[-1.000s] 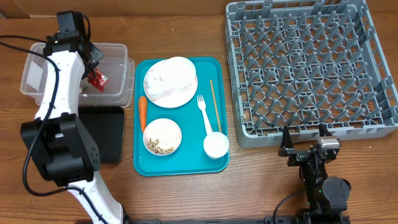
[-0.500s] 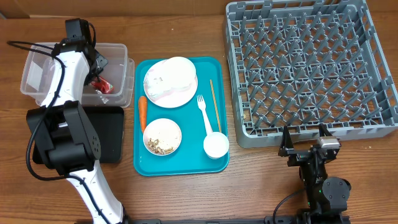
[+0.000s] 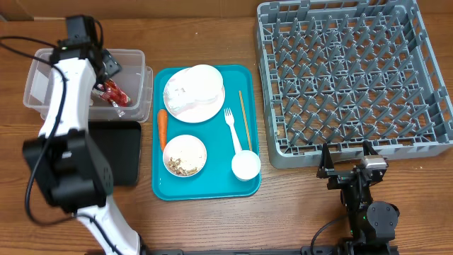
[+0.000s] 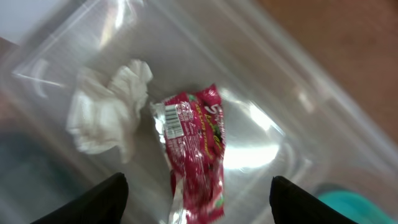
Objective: Sort waste into correct bins and load items into the dishwasher
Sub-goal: 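Carry the red wrapper left and drop it into the clear bin, then reach left gripper to the plate and grasp the remaining tissue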
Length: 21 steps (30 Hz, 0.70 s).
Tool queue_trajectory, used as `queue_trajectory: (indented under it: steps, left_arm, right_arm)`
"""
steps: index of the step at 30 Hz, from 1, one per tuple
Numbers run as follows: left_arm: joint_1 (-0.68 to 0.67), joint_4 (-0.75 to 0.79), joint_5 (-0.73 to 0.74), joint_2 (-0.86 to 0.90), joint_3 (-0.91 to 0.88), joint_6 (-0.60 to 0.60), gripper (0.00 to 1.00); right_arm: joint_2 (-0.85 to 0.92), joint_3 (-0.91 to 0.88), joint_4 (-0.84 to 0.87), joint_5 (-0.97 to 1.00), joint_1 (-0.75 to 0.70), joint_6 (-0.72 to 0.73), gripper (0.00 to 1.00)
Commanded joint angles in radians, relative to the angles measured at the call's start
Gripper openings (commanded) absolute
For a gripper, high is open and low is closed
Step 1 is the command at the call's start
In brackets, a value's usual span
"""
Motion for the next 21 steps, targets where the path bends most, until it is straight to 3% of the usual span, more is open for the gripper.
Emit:
queue_trajectory:
  steps: [1, 4, 8, 11, 13, 16, 21]
  left_arm:
    - [0.005, -0.035, 0.037, -0.153, 0.025, 0.024, 0.8]
    - [0.005, -0.117, 0.163, -0.228, 0.025, 0.025, 0.79]
    - [-0.016, -0.224, 0.325, -0.267, 0.025, 0.116, 0.6]
    - [-0.055, -0.306, 0.362, -0.262, 0.018, 0.191, 0.53]
    - [-0.091, -0.336, 0.356, -0.262, -0.005, 0.24, 0.54]
    - [-0.159, -0.346, 0.354, -0.262, -0.049, 0.309, 0.66]
    - [-0.28, -0.333, 0.286, -0.262, -0.1, 0.315, 0.72]
  right_arm:
    - [-0.012, -0.011, 0.007, -0.002, -0.005, -0.001, 1.0]
    - [-0.012, -0.011, 0.007, -0.002, -0.005, -0.001, 1.0]
    - [-0.012, -0.011, 0.007, -0.002, -0.005, -0.001, 1.0]
    - [-0.011, -0.011, 0.007, -0.002, -0.005, -0.001, 1.0]
    - [-0.012, -0.011, 0.007, -0.002, -0.005, -0.001, 1.0]
    - [-0.012, -0.011, 0.007, -0.002, -0.005, -0.001, 1.0]
    - [-0.012, -0.011, 0.007, -0.002, -0.005, -0.001, 1.0]
